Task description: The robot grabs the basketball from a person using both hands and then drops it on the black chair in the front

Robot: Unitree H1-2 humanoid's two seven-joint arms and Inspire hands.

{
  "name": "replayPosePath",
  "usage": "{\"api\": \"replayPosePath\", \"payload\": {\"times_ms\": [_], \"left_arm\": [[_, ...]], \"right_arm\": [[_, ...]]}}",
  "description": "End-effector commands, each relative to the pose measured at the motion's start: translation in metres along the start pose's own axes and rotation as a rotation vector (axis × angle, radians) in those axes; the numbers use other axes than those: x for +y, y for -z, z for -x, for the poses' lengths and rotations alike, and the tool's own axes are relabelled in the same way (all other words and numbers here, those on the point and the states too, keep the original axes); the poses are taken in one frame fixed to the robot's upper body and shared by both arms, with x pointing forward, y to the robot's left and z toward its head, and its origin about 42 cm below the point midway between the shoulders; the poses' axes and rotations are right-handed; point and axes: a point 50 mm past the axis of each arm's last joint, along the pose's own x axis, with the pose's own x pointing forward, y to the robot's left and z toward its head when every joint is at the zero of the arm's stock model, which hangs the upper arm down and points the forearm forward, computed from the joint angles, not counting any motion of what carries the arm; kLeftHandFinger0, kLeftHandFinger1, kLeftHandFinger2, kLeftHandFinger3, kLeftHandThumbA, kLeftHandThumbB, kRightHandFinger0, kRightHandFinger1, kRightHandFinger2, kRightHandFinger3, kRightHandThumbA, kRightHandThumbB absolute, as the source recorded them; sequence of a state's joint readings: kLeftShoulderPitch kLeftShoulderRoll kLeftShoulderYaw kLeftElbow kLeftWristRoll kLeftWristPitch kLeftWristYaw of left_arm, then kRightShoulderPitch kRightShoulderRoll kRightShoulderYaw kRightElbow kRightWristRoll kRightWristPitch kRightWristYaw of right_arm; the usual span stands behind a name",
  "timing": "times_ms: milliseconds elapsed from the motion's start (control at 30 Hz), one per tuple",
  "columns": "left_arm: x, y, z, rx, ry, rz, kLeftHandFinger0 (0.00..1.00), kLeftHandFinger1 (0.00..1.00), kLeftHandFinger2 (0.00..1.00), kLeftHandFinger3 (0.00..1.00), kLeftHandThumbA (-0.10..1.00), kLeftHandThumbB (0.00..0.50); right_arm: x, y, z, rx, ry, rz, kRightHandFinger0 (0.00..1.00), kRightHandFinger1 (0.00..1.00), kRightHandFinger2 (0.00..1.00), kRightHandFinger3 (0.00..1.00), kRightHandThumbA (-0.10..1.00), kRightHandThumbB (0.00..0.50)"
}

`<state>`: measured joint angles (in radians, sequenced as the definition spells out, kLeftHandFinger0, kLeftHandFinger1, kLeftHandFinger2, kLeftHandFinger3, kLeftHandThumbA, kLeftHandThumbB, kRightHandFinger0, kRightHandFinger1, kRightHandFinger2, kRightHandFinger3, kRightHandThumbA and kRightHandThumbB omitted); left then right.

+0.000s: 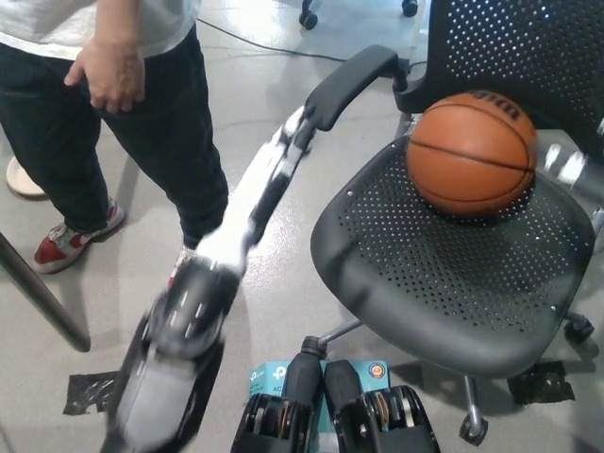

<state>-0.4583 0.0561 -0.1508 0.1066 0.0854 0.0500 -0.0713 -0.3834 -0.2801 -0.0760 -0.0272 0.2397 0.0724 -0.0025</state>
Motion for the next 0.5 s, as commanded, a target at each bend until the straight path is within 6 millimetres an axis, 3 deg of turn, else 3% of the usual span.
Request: {"api": "replayPosePath", "payload": {"times_ms": [0, 33, 133, 167, 200, 233, 300, 400, 467], "left_arm": [[0.050, -0.043, 0.116, -0.296, -0.072, -0.032, 1.00, 1.00, 1.00, 1.00, 1.00, 0.213], [0.053, -0.039, 0.120, -0.285, -0.081, -0.037, 1.00, 1.00, 1.00, 1.00, 1.00, 0.237], [0.057, -0.036, 0.125, -0.270, -0.093, -0.043, 1.00, 1.00, 1.00, 1.00, 1.00, 0.237], [0.063, -0.025, 0.136, -0.233, -0.122, -0.049, 1.00, 1.00, 1.00, 1.00, 1.00, 0.265], [0.078, 0.003, 0.162, -0.151, -0.187, -0.052, 1.00, 1.00, 1.00, 1.00, 1.00, 0.265], [0.078, 0.006, 0.166, -0.142, -0.189, -0.049, 1.00, 1.00, 1.00, 1.00, 1.00, 0.260], [0.086, 0.033, 0.185, -0.059, -0.225, -0.042, 1.00, 1.00, 1.00, 1.00, 1.00, 0.255], [0.087, 0.056, 0.198, -0.015, -0.263, -0.023, 1.00, 1.00, 1.00, 1.00, 1.00, 0.203], [0.087, 0.057, 0.199, -0.018, -0.264, -0.023, 1.00, 1.00, 1.00, 1.00, 1.00, 0.202]], "right_arm": [[0.050, -0.018, 0.071, -0.195, -0.209, 0.116, 1.00, 1.00, 1.00, 1.00, 1.00, 0.225], [0.051, -0.015, 0.075, -0.189, -0.204, 0.114, 1.00, 1.00, 1.00, 1.00, 1.00, 0.221], [0.052, -0.011, 0.079, -0.181, -0.198, 0.111, 1.00, 1.00, 1.00, 1.00, 1.00, 0.219], [0.053, 0.002, 0.087, -0.143, -0.185, 0.085, 1.00, 1.00, 1.00, 1.00, 1.00, 0.238], [0.057, 0.031, 0.108, -0.061, -0.149, 0.038, 1.00, 1.00, 1.00, 1.00, 1.00, 0.212], [0.057, 0.034, 0.112, -0.053, -0.147, 0.036, 1.00, 1.00, 1.00, 1.00, 1.00, 0.194], [0.060, 0.059, 0.125, 0.004, -0.106, 0.005, 1.00, 1.00, 1.00, 1.00, 1.00, 0.200], [0.063, 0.084, 0.137, 0.060, -0.083, -0.038, 1.00, 1.00, 1.00, 1.00, 1.00, 0.177], [0.063, 0.086, 0.137, 0.058, -0.081, -0.038, 1.00, 1.00, 1.00, 1.00, 1.00, 0.175]]}}
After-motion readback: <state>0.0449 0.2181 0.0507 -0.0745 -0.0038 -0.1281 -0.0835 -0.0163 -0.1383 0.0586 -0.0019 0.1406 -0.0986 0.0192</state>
